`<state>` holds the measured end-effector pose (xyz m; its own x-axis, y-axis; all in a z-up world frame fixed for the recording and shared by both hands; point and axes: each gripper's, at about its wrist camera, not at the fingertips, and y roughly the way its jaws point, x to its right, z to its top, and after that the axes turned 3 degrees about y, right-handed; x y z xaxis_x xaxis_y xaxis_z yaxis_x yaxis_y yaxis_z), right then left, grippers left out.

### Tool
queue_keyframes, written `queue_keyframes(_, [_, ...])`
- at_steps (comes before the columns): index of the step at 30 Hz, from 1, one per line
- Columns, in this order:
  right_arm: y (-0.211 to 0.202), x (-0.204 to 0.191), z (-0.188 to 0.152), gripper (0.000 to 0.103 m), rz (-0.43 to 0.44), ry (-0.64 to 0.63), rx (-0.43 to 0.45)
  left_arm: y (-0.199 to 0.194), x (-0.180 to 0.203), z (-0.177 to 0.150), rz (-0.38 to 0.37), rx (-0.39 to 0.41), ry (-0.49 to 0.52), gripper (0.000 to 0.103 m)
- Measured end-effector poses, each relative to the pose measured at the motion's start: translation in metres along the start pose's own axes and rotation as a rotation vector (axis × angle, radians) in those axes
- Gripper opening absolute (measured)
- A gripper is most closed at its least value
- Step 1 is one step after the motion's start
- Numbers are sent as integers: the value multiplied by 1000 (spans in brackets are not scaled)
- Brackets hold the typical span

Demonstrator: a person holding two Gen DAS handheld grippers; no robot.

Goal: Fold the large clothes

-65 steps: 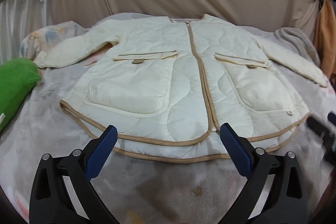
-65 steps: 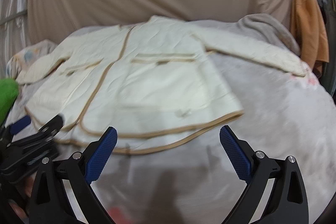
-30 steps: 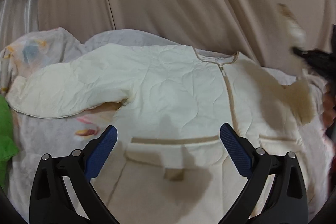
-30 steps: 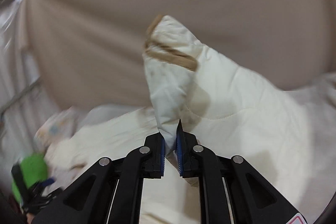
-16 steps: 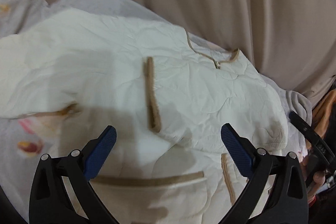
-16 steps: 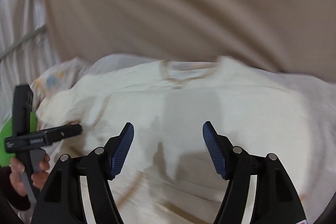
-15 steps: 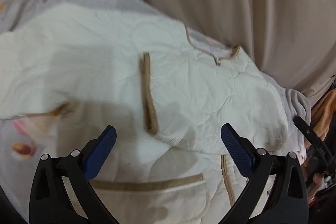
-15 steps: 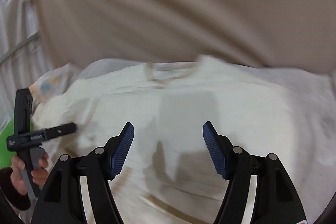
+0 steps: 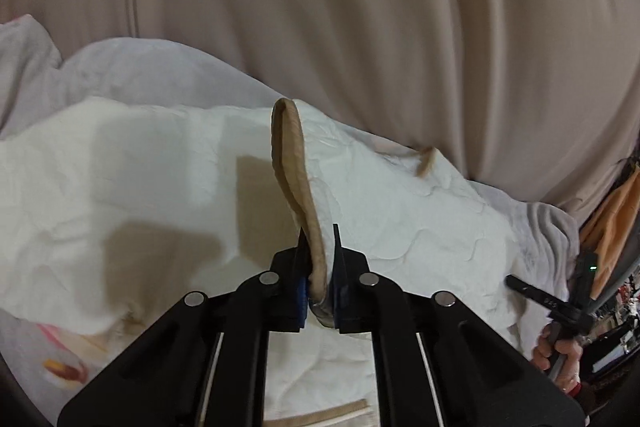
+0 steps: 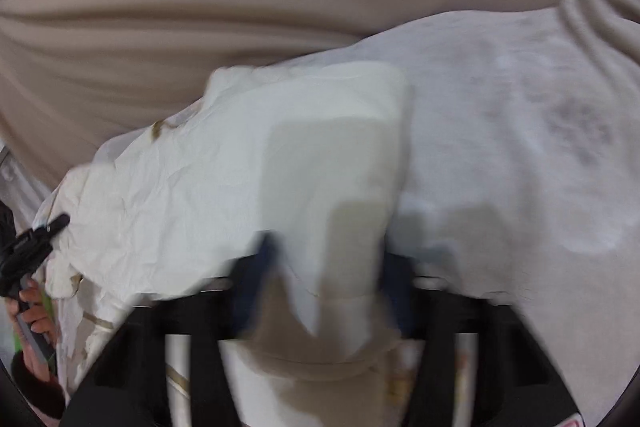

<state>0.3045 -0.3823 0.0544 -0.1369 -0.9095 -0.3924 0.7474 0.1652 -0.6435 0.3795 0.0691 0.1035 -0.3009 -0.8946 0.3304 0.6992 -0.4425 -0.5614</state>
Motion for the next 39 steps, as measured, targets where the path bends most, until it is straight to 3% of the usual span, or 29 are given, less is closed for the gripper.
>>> queue_keyframes(1, [-12,-8,0,14,43,-10,51,5,-6,-2,37,-7,0,7])
queue_keyframes(3, [-33,-17,-5,11,125,-26,148,25,-17,-13,115,-52,16,8])
queue_keyframes(4, [-26,-17,-9,10,79,-52,146,42,-25,-24,148,-94,21,8])
queue_keyframes(6, [16,-9,-18,10,-59,-87,15,66,-34,-43,160,-136,10,8])
queue_keyframes(7, [26,-4,-22,11,-56,-76,-14,69,-31,-47,168,-117,18,8])
queue_keyframes(10, [-8,-13,-18,11,-26,-63,61,69,-19,-48,206,-101,56,11])
queue_keyframes(12, [-16,-12,-19,18,-64,-87,77,67,-17,-47,205,-101,67,15])
queue_keyframes(13, [-15,-8,-21,31,-90,-83,47,62,-16,-47,206,-95,69,19])
queue_keyframes(15, [-32,1,-35,36,-88,-52,-7,40,-18,-52,170,-90,57,54])
queue_keyframes(16, [-49,1,-47,38,-66,-54,-14,23,-22,-56,151,-86,52,66])
queue_keyframes(17, [-68,3,-61,50,-51,-61,-14,3,-21,-65,148,-80,54,88])
queue_keyframes(18, [-79,7,-69,59,-39,-69,-16,-15,-24,-72,145,-71,62,94])
queue_keyframes(19, [-102,8,-90,68,-26,-87,-24,-35,-26,-83,142,-67,77,95])
queue_keyframes(21, [-132,16,-127,71,3,-102,-62,-65,-32,-108,157,-103,104,96])
queue_keyframes(23, [-153,19,-165,77,31,-86,-118,-87,-43,-138,165,-159,88,97])
queue_keyframes(26, [-168,24,-216,77,51,-64,-172,-102,-59,-185,111,-265,-13,96])
queue_keyframes(27, [-170,22,-228,77,63,-57,-180,-106,-61,-196,76,-278,-35,96])
queue_keyframes(28, [-163,19,-233,75,72,-53,-195,-110,-57,-202,87,-255,-24,94])
queue_keyframes(29, [-161,15,-241,58,61,-51,-206,-113,-51,-206,105,-241,0,83])
queue_keyframes(30, [-161,15,-244,44,34,-62,-203,-115,-45,-207,100,-241,8,62])
queue_keyframes(31, [-162,14,-242,26,43,-61,-184,-119,-43,-208,82,-242,-5,51])
queue_keyframes(32, [-168,16,-234,10,30,-47,-155,-123,-40,-207,76,-238,-19,30])
queue_keyframes(33, [-184,16,-232,10,33,-27,-123,-131,-37,-205,80,-224,-30,21])
queue_keyframes(36, [-232,18,-228,7,27,-19,-34,-164,-26,-210,0,-216,-27,19])
queue_keyframes(39, [-276,30,-256,6,-36,-23,-24,-191,-10,-237,-53,-262,24,19])
